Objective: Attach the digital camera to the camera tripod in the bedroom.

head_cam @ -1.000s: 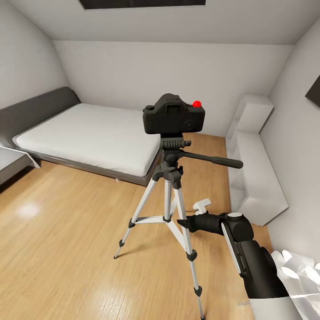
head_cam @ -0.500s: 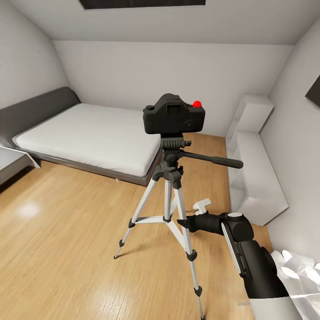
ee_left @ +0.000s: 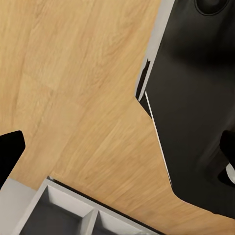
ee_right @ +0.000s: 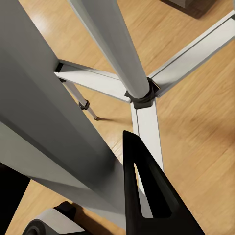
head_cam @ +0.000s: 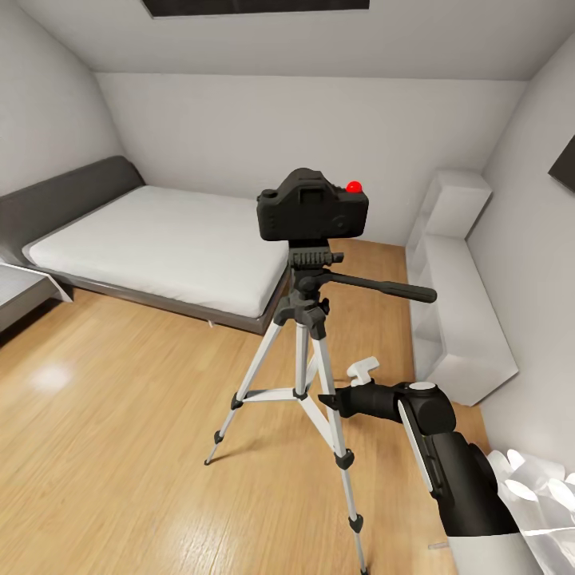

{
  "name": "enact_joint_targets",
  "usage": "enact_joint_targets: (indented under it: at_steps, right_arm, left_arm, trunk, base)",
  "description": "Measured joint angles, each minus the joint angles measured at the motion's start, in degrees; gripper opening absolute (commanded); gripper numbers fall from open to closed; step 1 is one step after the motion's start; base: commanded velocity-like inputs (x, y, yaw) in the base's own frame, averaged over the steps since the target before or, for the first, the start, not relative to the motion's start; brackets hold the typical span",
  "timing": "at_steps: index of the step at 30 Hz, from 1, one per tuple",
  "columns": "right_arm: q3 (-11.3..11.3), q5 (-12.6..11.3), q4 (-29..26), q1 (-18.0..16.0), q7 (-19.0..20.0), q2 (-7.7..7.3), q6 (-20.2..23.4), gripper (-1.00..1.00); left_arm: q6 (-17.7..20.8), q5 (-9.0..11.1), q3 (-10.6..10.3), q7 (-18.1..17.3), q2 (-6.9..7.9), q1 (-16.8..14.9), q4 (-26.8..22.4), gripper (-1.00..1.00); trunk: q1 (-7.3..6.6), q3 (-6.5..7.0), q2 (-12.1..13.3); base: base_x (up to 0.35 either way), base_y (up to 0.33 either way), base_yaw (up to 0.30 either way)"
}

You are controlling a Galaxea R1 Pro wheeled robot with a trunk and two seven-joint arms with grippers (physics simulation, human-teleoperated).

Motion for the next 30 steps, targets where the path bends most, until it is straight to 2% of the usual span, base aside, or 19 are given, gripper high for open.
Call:
enact_joint_targets:
  at_steps: [1, 2, 3, 30]
  right_arm:
    - [0.0, 0.0, 0.0, 0.0, 0.0, 0.00, 0.0, -1.00]
    - [0.0, 0.0, 0.0, 0.0, 0.0, 0.00, 0.0, 1.00]
    - [0.0, 3.5, 1.3, 0.0, -0.1, -0.01, -0.5, 1.00]
    - [0.3, 3.6, 1.2, 0.0, 0.3, -0.05, -0.3, 1.00]
  left_arm:
    - [0.0, 0.0, 0.0, 0.0, 0.00, 0.0, 0.0, 1.00]
    - [0.0, 0.0, 0.0, 0.0, 0.00, 0.0, 0.0, 1.00]
    - [0.0, 0.0, 0.0, 0.0, 0.00, 0.0, 0.0, 1.00]
    - [0.0, 0.0, 0.0, 0.0, 0.00, 0.0, 0.0, 1.00]
  trunk:
    - [0.00, 0.00, 0.0]
    - [0.00, 0.00, 0.0]
    - [0.01, -0.01, 0.0]
    - [0.01, -0.01, 0.0]
  base:
    - [0.000, 0.000, 0.000]
    - [0.000, 0.000, 0.000]
    - [0.000, 0.000, 0.000]
    - [0.000, 0.000, 0.000]
